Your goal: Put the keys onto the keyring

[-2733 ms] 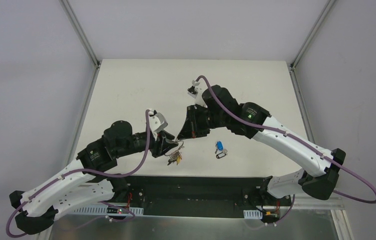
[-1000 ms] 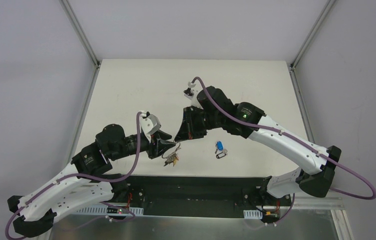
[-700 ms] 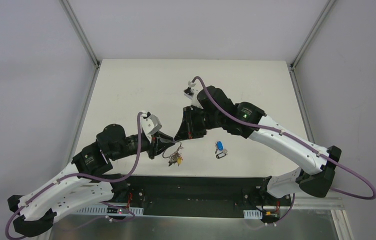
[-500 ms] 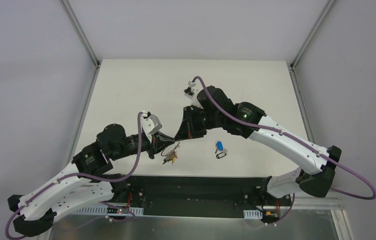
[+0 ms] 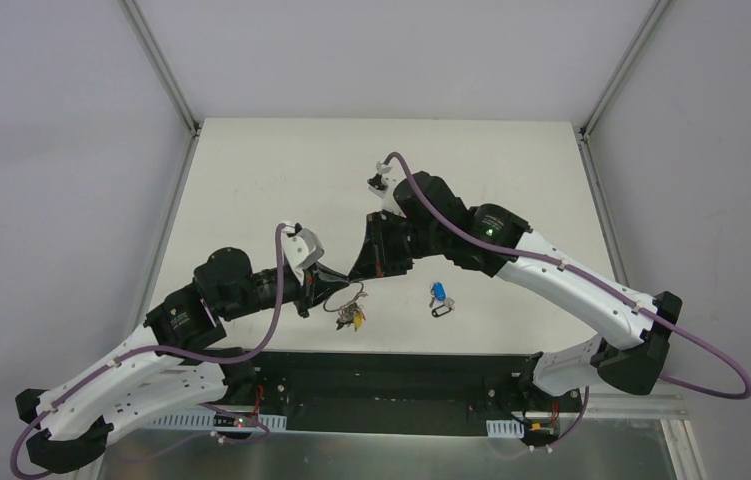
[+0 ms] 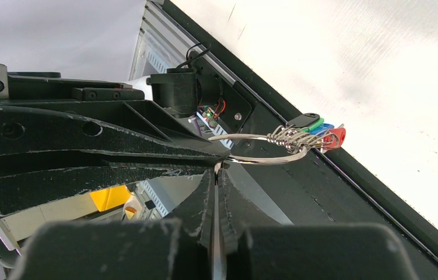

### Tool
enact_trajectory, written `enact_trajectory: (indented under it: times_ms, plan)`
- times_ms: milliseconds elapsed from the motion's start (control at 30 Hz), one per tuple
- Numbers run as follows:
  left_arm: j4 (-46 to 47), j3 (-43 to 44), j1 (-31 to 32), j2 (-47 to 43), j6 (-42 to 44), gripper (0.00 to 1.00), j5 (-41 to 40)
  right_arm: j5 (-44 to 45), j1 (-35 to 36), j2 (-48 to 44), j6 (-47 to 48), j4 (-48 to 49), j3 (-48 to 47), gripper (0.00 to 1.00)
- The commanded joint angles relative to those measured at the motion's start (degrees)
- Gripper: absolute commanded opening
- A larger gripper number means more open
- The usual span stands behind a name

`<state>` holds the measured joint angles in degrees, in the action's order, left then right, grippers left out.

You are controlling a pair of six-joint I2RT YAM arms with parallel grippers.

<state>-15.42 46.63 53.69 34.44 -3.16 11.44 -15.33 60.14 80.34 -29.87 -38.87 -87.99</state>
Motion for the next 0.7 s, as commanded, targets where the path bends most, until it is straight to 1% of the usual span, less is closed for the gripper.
enact_trajectory:
  times_ms: [0, 33, 133, 300, 500, 667]
  plan:
    - [1.5, 0.5, 0.4, -0.4, 0.7, 0.00, -2.2, -1.7, 0.6, -1.9, -1.4, 2.7, -2.3, 0.00]
    - [1.4, 0.5, 0.4, -0.6, 0.7, 0.00, -2.3, -1.6, 0.6, -1.9, -1.4, 2.7, -2.4, 0.02]
    - [1.2, 0.5, 0.4, -1.0, 0.7, 0.00, -2.9, -1.5, 0.5, -2.1, -1.5, 2.7, -2.4, 0.12]
    - [1.0, 0.4, 0.4, -1.6, 0.7, 0.00, -3.8, -0.4, 0.5, -3.0, -1.6, 2.7, -2.3, 0.23]
    - [0.6, 0.5, 0.4, -2.0, 0.4, 0.00, -4.6, 2.7, 0.4, -4.8, -1.3, 2.0, -1.2, 0.29]
    - [0.2, 0.5, 0.4, -2.3, 0.1, 0.00, -6.2, 6.8, -2.0, -8.9, -1.4, 1.4, 4.6, 0.30]
